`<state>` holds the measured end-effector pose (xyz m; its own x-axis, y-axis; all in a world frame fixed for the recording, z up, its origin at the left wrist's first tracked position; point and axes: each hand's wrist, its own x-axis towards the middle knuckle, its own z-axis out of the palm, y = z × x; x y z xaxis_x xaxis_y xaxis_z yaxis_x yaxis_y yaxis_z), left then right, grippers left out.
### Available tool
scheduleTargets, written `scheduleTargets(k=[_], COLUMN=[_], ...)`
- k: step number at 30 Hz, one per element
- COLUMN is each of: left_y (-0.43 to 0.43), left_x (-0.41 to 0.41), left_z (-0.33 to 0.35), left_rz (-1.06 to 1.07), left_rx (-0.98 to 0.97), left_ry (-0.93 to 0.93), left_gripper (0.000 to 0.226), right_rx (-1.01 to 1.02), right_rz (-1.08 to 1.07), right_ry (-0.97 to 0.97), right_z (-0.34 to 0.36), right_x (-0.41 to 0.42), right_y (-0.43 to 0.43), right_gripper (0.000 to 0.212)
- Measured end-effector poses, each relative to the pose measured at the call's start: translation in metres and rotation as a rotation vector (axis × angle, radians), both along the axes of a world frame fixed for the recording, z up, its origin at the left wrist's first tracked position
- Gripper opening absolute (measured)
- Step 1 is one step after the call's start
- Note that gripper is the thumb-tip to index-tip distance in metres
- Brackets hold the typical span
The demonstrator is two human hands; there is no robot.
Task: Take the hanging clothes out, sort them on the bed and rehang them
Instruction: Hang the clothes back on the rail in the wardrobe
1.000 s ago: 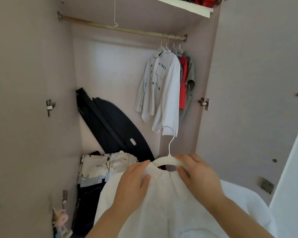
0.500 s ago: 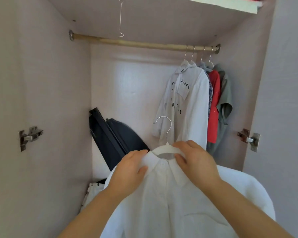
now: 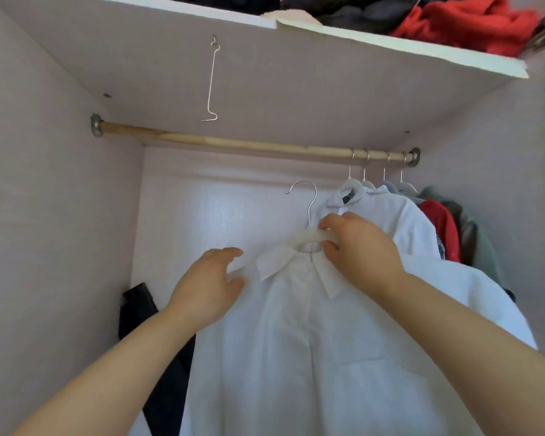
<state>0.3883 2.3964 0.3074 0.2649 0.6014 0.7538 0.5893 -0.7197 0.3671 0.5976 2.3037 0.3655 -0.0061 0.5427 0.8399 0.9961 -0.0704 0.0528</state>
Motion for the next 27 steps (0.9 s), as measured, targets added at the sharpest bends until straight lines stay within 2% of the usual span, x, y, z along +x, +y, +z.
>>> scheduleTargets(k=[6,16,27], left_y=[0.063,0.119,0.164], left_x=[0.012,0.04,0.078], left_z=[0.045,0.077,0.075], left_rz=[0.022,0.08,0.115], left_rx=[0.072,0.178,0.189], left_ry=[-0.026,-0.008,0.018], left_gripper=[0.05,0.05,0.05], right_rx=[0.107,0.19,0.19], right_rz=[-0.033,-0.044,-0.066], right_ry=[0.085,0.084,0.1], right_z=[0.054,0.115,0.131], right_x=[0.024,0.076,0.128], right_y=[0.062,0.131,0.173], right_gripper=[0.031,0.036,0.033])
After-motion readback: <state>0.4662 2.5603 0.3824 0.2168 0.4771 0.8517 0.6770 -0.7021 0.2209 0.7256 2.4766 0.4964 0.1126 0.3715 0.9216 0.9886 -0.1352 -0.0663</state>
